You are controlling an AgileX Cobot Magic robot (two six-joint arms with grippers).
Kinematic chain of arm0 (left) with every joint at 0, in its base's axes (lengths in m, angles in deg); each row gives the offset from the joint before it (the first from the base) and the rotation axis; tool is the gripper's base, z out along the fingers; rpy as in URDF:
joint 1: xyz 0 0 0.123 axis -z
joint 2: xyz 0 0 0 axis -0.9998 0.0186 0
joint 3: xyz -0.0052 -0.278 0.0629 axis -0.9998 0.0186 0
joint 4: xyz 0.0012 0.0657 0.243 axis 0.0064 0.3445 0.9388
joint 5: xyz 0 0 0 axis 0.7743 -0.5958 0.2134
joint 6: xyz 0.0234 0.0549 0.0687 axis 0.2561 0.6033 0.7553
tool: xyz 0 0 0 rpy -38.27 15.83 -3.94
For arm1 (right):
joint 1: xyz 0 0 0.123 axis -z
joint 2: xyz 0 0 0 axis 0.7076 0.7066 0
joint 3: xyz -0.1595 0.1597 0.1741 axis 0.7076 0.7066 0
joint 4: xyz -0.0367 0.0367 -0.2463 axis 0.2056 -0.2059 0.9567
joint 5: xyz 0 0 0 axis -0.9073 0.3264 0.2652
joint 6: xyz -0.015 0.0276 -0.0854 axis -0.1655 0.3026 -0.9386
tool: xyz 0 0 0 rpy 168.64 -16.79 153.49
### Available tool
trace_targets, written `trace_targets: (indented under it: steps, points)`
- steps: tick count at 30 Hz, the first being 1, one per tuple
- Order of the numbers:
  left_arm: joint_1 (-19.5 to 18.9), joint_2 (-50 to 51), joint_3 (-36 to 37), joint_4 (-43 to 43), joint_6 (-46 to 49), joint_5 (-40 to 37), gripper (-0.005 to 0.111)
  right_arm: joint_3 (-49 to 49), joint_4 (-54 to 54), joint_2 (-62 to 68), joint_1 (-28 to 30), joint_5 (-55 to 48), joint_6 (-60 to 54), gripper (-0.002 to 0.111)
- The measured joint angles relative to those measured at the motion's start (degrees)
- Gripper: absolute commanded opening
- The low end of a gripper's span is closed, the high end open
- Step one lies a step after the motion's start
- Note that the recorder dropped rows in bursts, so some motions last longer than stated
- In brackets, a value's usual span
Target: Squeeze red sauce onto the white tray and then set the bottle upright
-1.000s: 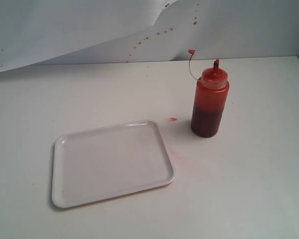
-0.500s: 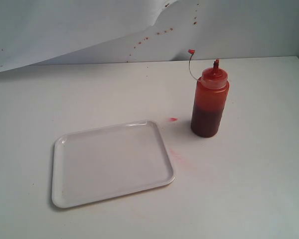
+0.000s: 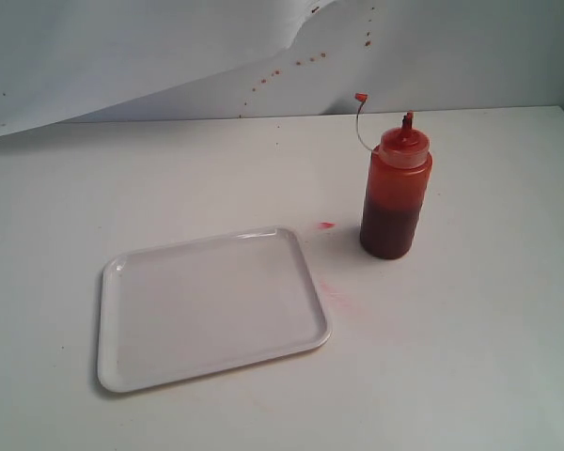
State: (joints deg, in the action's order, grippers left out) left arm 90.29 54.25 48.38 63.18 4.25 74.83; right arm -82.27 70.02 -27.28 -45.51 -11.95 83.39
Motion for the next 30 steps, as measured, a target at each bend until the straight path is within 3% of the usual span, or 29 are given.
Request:
trace_targets:
  steps: [4, 7, 19, 26, 30]
  points:
    - [0.0, 17.7, -10.3, 22.6, -0.4, 4.0, 0.0, 0.0, 0.0, 0.0, 0.0, 0.0, 0.0, 0.0]
    - [0.6, 29.3, -17.2, 32.1, -0.6, 11.0, 0.0, 0.0, 0.0, 0.0, 0.0, 0.0, 0.0, 0.0]
    - [11.7, 65.2, -39.1, 38.8, -0.7, 15.8, 0.0, 0.0, 0.0, 0.0, 0.0, 0.0, 0.0, 0.0]
    - [15.9, 73.4, -46.6, 38.9, -0.7, 16.2, 0.006, 0.0, 0.0, 0.0, 0.0, 0.0, 0.0, 0.0]
    - [17.9, 74.8, -48.1, 39.0, -0.7, 16.0, 0.018, 0.0, 0.0, 0.0, 0.0, 0.0, 0.0, 0.0]
